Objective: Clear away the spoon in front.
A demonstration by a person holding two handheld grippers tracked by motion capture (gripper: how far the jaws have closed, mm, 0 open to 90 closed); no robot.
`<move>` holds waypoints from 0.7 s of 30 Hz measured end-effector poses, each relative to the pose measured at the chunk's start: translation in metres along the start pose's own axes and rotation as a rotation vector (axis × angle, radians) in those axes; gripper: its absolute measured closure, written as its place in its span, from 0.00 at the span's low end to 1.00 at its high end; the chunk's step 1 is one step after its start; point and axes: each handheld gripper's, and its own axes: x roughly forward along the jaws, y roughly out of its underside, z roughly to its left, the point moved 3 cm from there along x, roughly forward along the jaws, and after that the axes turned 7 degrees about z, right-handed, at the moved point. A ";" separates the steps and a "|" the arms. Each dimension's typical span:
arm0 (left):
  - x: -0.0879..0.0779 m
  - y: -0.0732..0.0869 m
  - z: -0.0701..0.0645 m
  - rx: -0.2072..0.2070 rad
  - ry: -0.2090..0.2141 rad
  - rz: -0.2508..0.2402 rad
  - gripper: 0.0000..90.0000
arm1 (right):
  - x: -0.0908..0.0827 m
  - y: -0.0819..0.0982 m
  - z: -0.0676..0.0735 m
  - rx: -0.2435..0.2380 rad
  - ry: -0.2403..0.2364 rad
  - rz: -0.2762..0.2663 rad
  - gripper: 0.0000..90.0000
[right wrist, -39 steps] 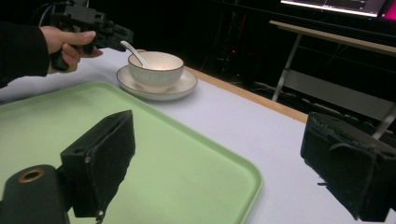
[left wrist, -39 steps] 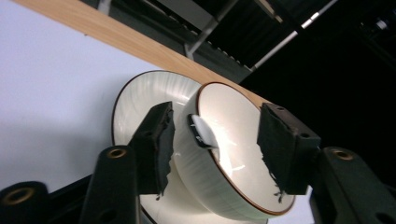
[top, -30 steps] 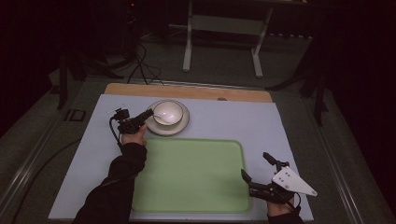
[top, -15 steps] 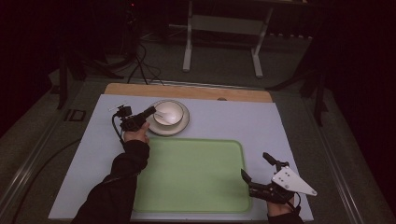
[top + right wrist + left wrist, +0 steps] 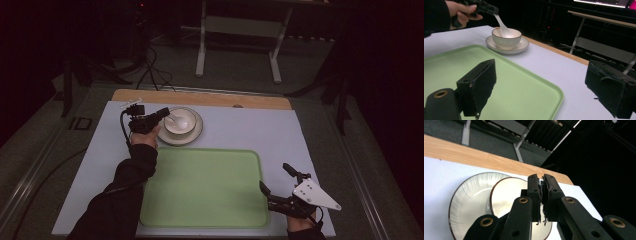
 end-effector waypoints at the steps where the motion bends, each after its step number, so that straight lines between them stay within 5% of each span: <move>1: -0.003 -0.002 -0.002 0.012 -0.001 0.004 0.94 | 0.000 0.000 0.000 0.000 0.001 -0.001 0.11; 19: -0.045 -0.030 -0.039 0.222 0.095 0.135 0.94 | 0.001 0.000 0.001 -0.001 0.002 0.003 0.11; 21: -0.045 -0.030 -0.039 0.222 0.095 0.135 0.94 | 0.001 0.000 0.001 -0.001 0.002 0.004 0.11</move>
